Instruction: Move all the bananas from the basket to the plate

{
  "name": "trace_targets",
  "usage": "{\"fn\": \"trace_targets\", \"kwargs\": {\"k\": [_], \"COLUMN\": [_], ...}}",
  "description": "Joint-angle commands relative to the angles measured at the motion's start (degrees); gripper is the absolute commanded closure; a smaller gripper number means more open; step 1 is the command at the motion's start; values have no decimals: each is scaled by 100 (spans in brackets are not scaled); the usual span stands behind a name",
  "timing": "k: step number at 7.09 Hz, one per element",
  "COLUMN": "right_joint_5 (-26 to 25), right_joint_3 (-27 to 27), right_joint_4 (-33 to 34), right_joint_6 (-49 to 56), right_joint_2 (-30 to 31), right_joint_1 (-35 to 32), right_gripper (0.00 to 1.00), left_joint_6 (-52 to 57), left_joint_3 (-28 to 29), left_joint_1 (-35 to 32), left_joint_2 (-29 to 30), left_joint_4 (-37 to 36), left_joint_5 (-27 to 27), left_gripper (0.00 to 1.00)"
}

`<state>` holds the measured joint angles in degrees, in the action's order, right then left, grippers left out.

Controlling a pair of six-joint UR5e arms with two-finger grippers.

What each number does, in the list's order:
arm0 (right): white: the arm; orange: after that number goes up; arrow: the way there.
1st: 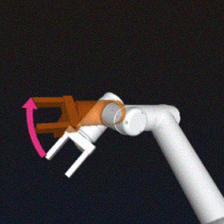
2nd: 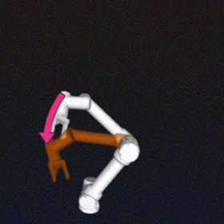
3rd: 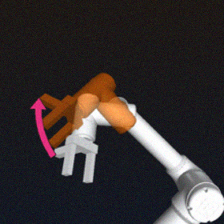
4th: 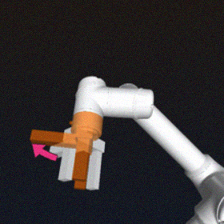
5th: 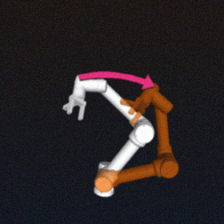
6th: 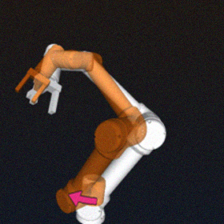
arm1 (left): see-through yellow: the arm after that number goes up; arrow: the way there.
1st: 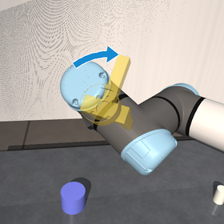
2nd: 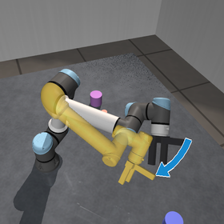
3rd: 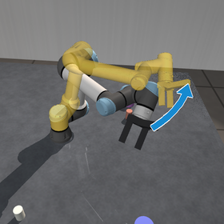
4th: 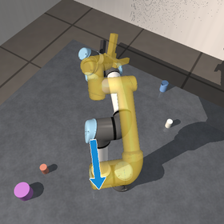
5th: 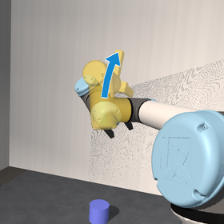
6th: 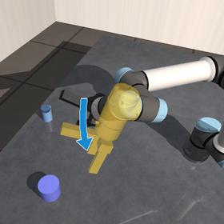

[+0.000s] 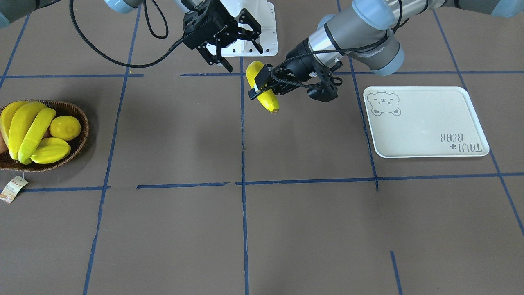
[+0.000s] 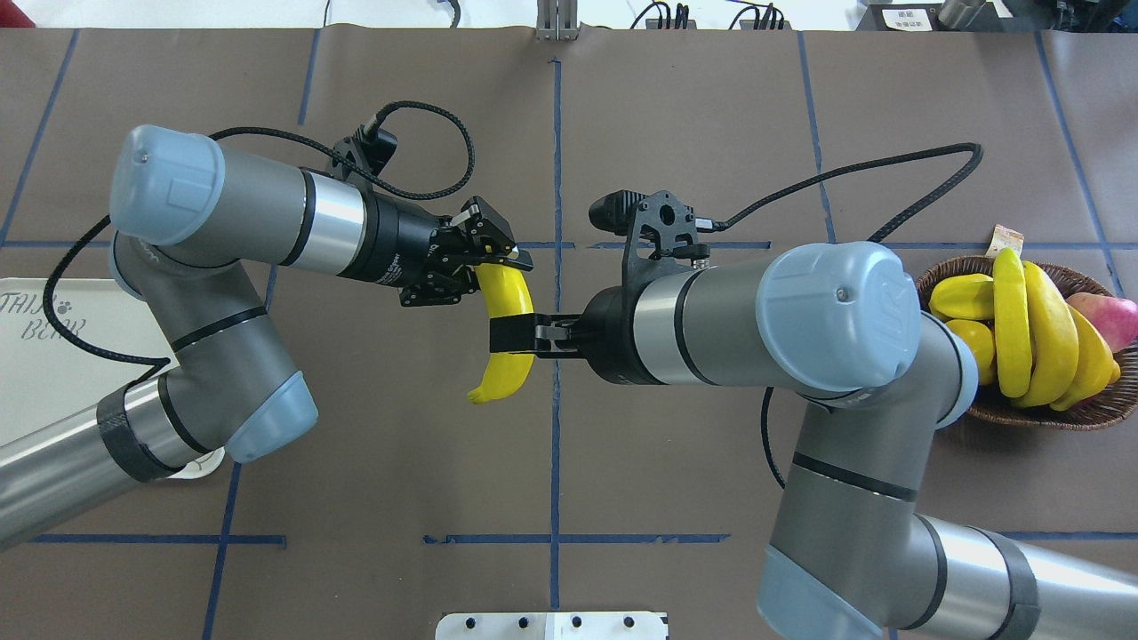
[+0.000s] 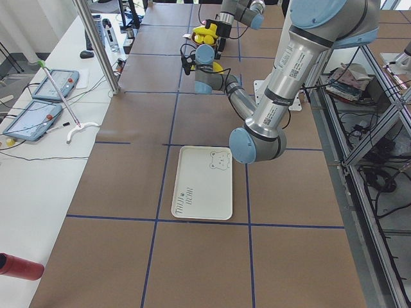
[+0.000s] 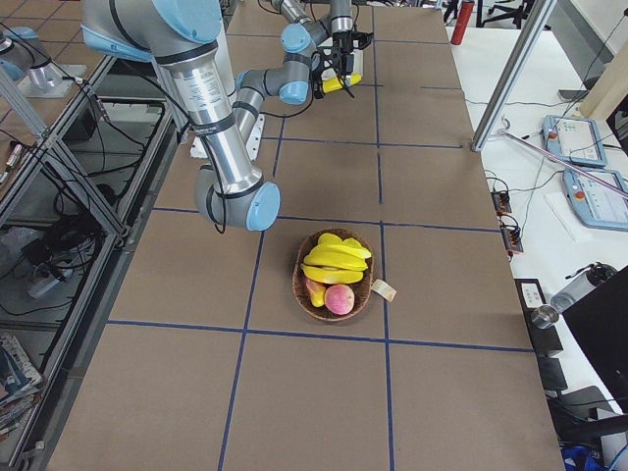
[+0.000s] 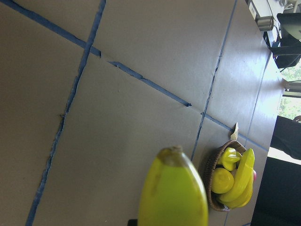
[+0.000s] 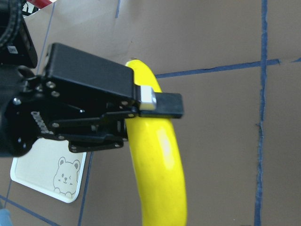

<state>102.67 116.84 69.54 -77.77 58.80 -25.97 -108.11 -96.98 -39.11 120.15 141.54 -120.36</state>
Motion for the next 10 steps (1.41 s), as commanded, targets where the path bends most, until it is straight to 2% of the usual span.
{"fn": "trace_targets", "kwargs": {"k": [1,2,4,5,7,9,10], "right_joint_5": [314,315,315,254,288,218,227], "right_joint_3": [461,549,699,700,726,726,735], "right_joint_4": [925,1242,1937,1949,1949,1931,1914], "right_joint_6": [7,7,42,-1,-1,-1,-1], "right_joint_2": [79,114,167,271,325,412,422], "right_joint_1": [-294,-356,-443,-470,-532,-523,-523], "right_gripper": [0,0,0,0,0,0,0], "left_joint_6": [505,1284,3145,3799,4489,5016,5036], "left_joint_3": [-75,-302,-1118,-1182,-1122,-947,-650], "left_joint_1": [-420,-666,-895,-1080,-1282,-1643,-1679], "left_joint_2": [-524,-806,-1648,-2227,-3029,-3339,-3331], "left_joint_4": [-416,-1070,-2966,-3157,-3168,-3177,-3177], "left_joint_5": [-75,-75,30,109,197,197,206], "left_gripper": [100,100,100,100,100,100,100]}}
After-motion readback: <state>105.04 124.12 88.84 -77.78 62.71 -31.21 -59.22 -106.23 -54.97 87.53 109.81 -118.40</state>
